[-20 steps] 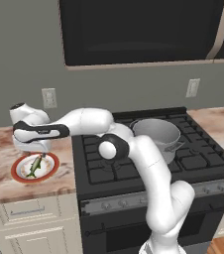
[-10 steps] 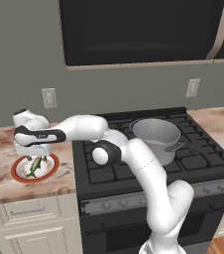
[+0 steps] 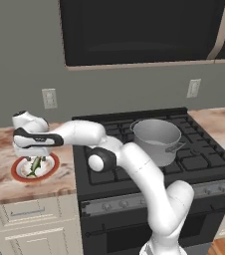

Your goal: Retrieve the frozen meat and place it in the pot on a burner. Then turn the burner on.

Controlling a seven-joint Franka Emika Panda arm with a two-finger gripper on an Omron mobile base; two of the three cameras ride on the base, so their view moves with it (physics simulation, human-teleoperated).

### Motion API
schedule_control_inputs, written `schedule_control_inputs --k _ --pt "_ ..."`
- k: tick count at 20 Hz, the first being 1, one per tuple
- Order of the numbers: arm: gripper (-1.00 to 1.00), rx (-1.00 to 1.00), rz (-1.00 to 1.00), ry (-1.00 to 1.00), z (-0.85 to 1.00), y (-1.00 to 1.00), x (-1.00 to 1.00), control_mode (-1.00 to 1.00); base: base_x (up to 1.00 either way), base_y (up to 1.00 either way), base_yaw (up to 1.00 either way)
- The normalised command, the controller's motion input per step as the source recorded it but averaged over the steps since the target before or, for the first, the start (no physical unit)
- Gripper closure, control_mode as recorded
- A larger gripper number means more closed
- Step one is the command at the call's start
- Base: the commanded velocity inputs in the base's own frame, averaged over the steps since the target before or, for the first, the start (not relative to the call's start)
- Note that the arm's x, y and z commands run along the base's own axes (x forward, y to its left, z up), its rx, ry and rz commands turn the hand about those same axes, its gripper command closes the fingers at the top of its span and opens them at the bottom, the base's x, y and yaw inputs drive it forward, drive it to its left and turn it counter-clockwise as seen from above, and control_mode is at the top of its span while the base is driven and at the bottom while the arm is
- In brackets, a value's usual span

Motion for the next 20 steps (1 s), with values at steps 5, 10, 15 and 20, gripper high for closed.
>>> schedule_control_inputs --k 5,10,15,20 --pt "1.0 0.0 0.0 0.0 -0.13 0.04 0.01 -1.0 0.0 0.0 0.0" --pt "1.0 0.0 0.0 -0.02 -0.06 0.0 0.0 -1.0 0.0 0.0 0.0" --pt "1.0 0.0 -0.05 -0.04 0.09 -0.08 -0.11 -1.0 0.0 0.0 0.0" --pt "1.0 0.0 -0.07 -0.03 0.37 -0.3 -0.46 -1.0 0.0 0.0 0.0"
